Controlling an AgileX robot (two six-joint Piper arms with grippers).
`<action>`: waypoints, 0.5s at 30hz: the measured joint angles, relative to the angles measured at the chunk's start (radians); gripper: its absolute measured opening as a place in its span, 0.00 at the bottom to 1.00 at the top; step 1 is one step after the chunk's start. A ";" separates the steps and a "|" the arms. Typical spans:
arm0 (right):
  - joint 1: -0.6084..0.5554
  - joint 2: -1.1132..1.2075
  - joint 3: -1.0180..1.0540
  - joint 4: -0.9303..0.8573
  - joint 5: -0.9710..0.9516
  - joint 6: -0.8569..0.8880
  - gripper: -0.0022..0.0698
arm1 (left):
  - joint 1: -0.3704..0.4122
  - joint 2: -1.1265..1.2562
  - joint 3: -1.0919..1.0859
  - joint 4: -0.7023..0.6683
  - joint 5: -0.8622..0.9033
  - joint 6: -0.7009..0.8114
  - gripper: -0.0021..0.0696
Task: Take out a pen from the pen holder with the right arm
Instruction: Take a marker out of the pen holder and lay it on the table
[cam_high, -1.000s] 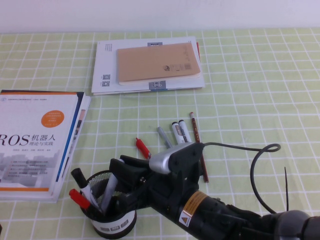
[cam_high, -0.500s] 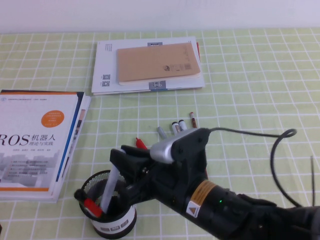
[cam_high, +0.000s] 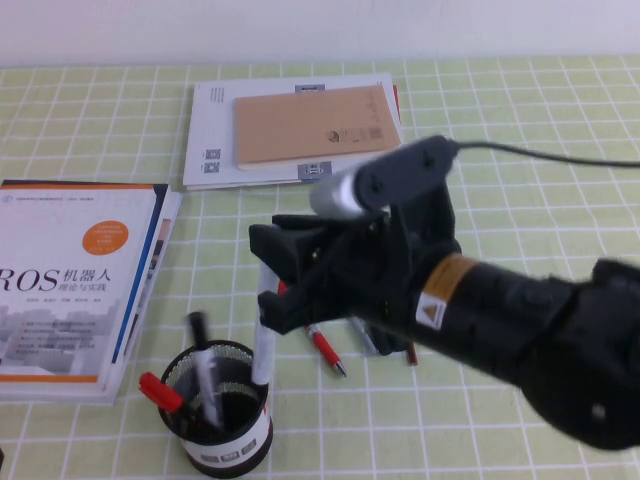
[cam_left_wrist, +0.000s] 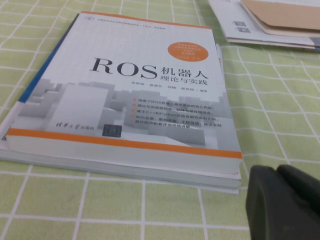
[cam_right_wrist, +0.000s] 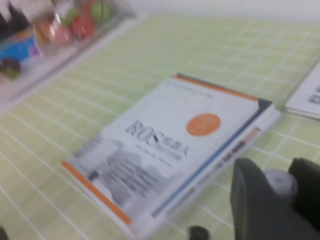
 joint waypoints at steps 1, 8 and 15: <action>-0.008 -0.003 -0.028 0.000 0.066 -0.025 0.16 | 0.000 0.000 0.000 0.000 0.000 0.000 0.02; -0.079 -0.005 -0.192 -0.004 0.401 -0.141 0.16 | 0.000 0.000 0.000 0.000 0.000 0.000 0.02; -0.122 -0.002 -0.277 -0.033 0.491 -0.181 0.16 | 0.000 0.000 0.000 0.000 0.000 0.000 0.02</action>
